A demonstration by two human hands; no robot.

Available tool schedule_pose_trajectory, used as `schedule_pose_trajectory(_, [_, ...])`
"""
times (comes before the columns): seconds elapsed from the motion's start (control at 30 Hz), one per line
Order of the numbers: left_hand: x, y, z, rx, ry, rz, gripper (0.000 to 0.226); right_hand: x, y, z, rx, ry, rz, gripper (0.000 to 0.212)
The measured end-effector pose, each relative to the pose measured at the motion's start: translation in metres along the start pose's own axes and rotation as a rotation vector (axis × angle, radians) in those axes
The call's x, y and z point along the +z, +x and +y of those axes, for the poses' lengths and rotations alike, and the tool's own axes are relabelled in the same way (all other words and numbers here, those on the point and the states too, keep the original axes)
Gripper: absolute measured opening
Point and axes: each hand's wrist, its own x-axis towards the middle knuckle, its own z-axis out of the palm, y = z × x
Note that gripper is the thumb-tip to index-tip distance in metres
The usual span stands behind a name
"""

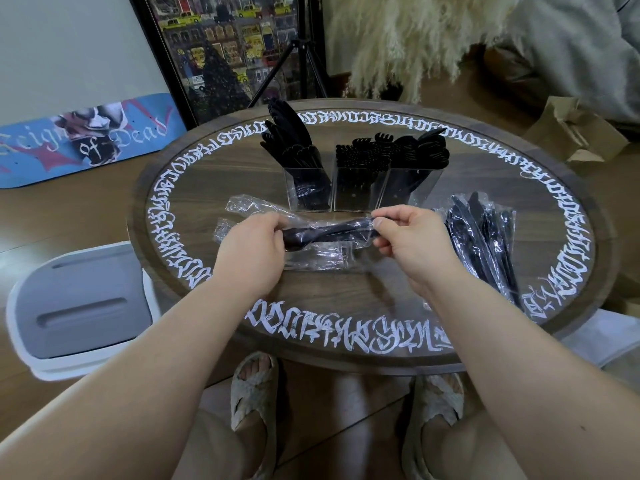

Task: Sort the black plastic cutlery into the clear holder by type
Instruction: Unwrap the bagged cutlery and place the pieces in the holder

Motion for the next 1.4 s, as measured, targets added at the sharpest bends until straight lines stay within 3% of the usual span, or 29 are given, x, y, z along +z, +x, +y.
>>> schedule_pose_trajectory(0.17, [-0.004,0.001,0.000,0.001,-0.084,0.093,0.023,-0.001,0.000,0.001,0.066,0.032,-0.025,0.015])
schedule_pose_trajectory(0.53, [-0.003,0.004,-0.002,0.015,-0.087,0.134,0.021,-0.003,0.003,0.000,0.129,0.091,-0.008,0.015])
schedule_pose_trajectory(0.7, [-0.003,0.003,-0.004,0.025,-0.026,0.082,0.026,-0.003,0.000,-0.001,0.162,0.050,-0.080,0.015])
schedule_pose_trajectory(0.93, [-0.001,0.004,-0.015,-0.098,0.126,0.065,0.038,-0.012,0.007,0.000,0.197,0.072,0.029,0.017])
schedule_pose_trajectory(1.03, [0.002,-0.001,-0.004,0.073,0.102,0.123,0.036,-0.008,0.006,0.002,0.208,0.072,0.005,0.017])
schedule_pose_trajectory(1.13, [0.010,-0.006,0.011,0.255,0.036,-0.081,0.041,-0.003,0.005,0.003,0.201,0.043,-0.005,0.017])
schedule_pose_trajectory(1.23, [0.020,-0.006,0.012,0.228,0.046,-0.319,0.052,-0.001,0.005,0.005,0.191,0.013,0.018,0.016])
schedule_pose_trajectory(1.4, [0.028,-0.003,0.017,0.171,0.098,-0.385,0.057,-0.018,0.008,0.006,0.161,0.028,0.100,0.019])
